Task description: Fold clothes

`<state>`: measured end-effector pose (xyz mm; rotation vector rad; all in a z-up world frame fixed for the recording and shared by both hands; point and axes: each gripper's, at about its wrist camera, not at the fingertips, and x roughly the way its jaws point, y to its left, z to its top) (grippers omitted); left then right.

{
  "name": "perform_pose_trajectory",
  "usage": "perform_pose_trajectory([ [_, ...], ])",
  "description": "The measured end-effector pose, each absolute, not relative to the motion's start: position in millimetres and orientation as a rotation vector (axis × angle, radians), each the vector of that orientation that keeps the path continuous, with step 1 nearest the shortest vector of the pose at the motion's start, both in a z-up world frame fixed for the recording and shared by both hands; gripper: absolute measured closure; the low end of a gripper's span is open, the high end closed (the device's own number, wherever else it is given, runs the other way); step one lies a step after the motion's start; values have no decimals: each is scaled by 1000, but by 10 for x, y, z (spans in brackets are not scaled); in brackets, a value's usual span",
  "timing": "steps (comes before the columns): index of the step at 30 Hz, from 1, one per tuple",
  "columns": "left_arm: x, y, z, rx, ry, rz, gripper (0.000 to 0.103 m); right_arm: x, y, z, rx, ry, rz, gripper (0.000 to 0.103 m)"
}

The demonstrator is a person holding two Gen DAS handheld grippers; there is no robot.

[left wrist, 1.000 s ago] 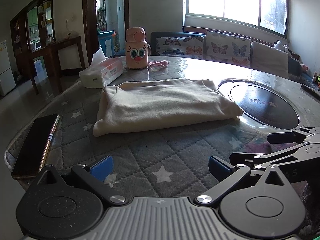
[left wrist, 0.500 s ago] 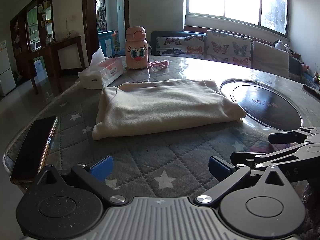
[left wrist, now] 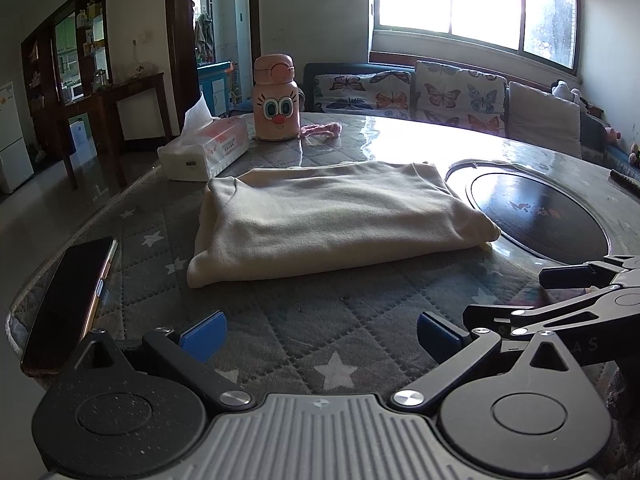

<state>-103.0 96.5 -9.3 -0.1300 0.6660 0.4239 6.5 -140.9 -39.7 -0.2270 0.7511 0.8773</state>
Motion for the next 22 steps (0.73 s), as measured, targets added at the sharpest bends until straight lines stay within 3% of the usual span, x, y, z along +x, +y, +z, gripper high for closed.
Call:
perform_pose_trajectory([
  [22,-899,1113,-138,-126,675,438,0,174,-1303,-411,-215,752,861,0],
])
